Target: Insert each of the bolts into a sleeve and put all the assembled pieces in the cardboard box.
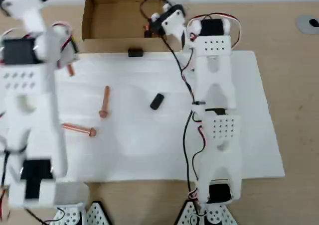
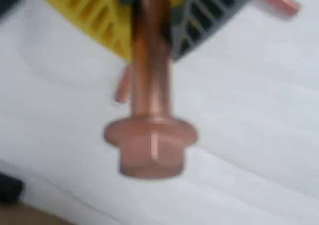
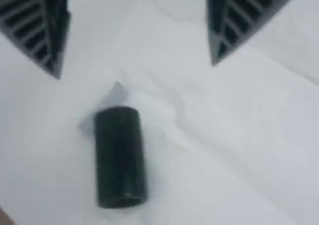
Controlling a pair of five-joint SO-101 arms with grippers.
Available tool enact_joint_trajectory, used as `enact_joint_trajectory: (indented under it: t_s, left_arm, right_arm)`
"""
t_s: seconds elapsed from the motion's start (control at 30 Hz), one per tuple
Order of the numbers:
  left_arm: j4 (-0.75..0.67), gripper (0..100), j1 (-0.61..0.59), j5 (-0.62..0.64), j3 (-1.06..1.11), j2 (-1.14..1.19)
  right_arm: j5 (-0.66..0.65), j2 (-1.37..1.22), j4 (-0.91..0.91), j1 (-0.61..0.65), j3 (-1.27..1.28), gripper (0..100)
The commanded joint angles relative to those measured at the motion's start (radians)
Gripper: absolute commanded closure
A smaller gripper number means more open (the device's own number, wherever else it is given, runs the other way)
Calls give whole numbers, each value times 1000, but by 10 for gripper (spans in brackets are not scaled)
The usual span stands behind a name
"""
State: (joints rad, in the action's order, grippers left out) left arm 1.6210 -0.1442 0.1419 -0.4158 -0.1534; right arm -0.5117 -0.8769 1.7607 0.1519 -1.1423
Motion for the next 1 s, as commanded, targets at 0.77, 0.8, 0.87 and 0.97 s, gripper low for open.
enact_joint_trajectory:
  t_s: [0.77, 0.8, 0.87, 0.97]
  left_arm:
    - [-672, 994, -55, -157, 1303, -989]
    - [-672, 994, -55, -157, 1306, -990]
    - [-672, 994, -55, -155, 1306, -990]
    - [-671, 994, -55, -155, 1306, -992]
  right_arm:
    - [26, -252, -155, -50, -8, 768]
    - [15, -259, -152, -50, -8, 769]
    - [6, -263, -149, -47, -8, 770]
    - [-38, -263, -121, -31, -8, 772]
